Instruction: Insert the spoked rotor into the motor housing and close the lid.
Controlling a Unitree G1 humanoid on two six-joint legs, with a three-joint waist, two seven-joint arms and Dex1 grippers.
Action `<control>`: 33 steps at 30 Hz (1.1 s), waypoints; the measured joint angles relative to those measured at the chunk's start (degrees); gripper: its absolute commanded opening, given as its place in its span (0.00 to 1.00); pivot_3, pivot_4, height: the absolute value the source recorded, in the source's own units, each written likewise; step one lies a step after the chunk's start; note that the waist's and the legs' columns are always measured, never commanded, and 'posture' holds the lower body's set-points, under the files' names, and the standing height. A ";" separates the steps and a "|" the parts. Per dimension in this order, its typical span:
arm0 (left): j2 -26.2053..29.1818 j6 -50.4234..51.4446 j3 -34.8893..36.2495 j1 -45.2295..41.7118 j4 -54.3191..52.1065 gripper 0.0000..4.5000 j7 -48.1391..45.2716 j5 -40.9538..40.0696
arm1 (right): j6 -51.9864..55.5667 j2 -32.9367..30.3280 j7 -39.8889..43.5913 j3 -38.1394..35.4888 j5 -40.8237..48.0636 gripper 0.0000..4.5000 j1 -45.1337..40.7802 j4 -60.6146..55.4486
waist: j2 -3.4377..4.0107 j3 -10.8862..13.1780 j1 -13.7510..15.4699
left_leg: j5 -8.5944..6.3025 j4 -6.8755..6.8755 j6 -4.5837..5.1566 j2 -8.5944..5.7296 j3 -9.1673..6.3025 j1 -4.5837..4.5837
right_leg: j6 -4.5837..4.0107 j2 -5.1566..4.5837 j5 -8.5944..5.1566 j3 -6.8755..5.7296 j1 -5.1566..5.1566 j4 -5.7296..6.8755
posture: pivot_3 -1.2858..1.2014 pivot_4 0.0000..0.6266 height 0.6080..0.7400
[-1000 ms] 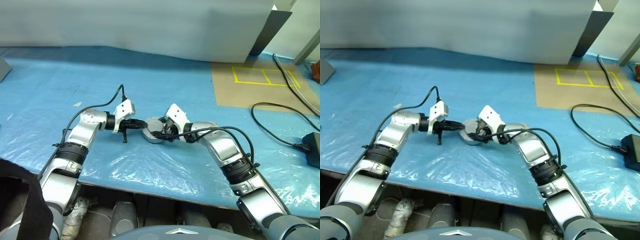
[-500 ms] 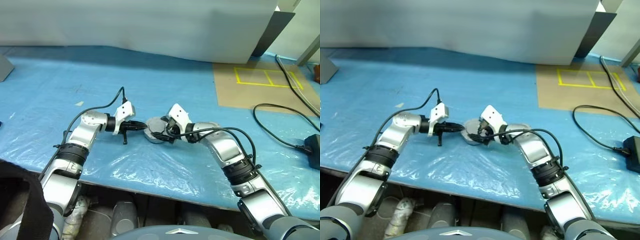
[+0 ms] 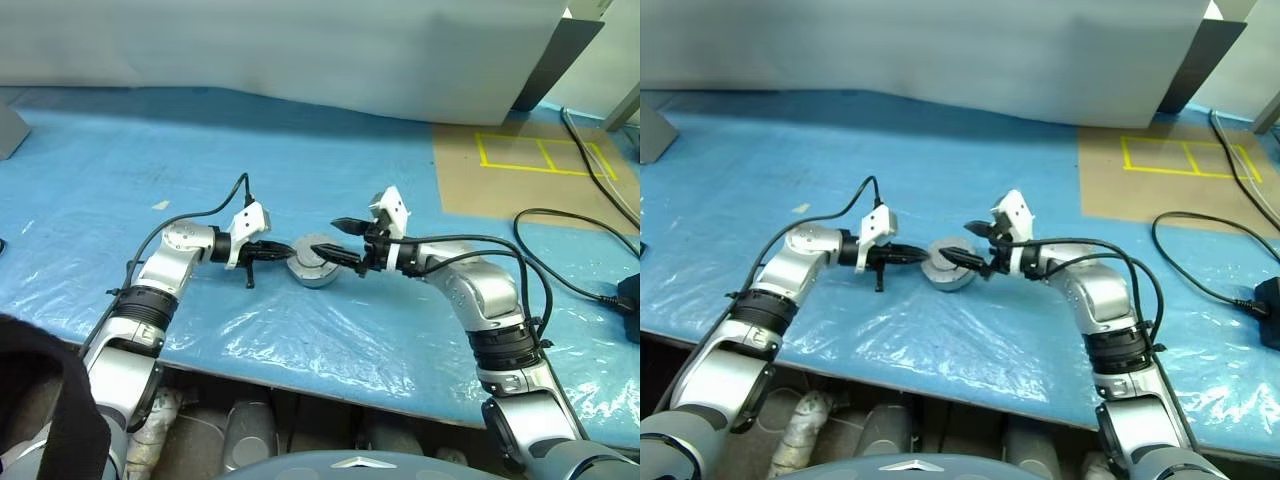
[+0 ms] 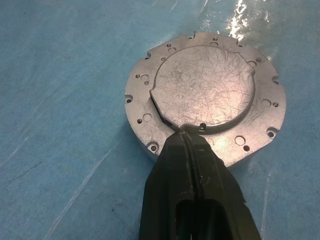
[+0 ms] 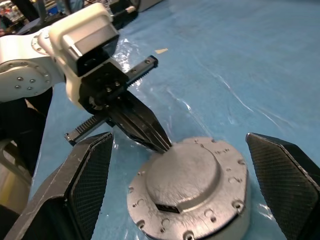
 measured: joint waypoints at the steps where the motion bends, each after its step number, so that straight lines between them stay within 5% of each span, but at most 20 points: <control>1: -0.01 -0.22 0.00 -0.02 0.15 0.00 0.02 0.00 | 2.82 -0.01 -0.85 -1.49 1.23 0.99 0.01 1.20 | 0.00 0.00 0.02 | 0.00 0.00 0.00 0.00 0.00 0.01 | 0.00 0.00 0.00 0.00 0.01 0.00 | 0.52 0.24 1.00; 11: 0.40 -0.87 0.00 0.14 0.34 0.00 0.08 0.14 | 20.18 -0.49 -2.69 -6.41 9.26 0.99 3.76 5.69 | 0.04 -0.01 0.10 | 0.00 -0.01 -0.01 0.03 0.00 0.05 | -0.01 0.03 -0.01 -0.07 0.00 0.03 | 0.52 0.24 1.00; 30: 0.82 -1.72 0.00 -0.02 1.63 0.00 0.07 0.95 | 19.01 9.64 -13.29 -14.27 13.23 0.99 0.39 12.27 | 0.05 0.00 0.36 | 0.00 -0.07 -0.02 -0.09 0.02 -0.03 | 0.01 -0.18 -0.01 -0.14 -0.06 0.02 | 0.52 0.24 1.00; 33: 0.78 -1.86 0.00 -0.01 1.75 0.00 0.05 0.97 | 18.96 9.80 -13.32 -13.27 13.30 0.85 0.77 11.63 | 0.06 0.00 0.37 | 0.00 -0.07 -0.02 -0.11 0.02 -0.03 | 0.02 -0.20 -0.01 -0.14 -0.05 0.02 | 0.52 0.24 1.00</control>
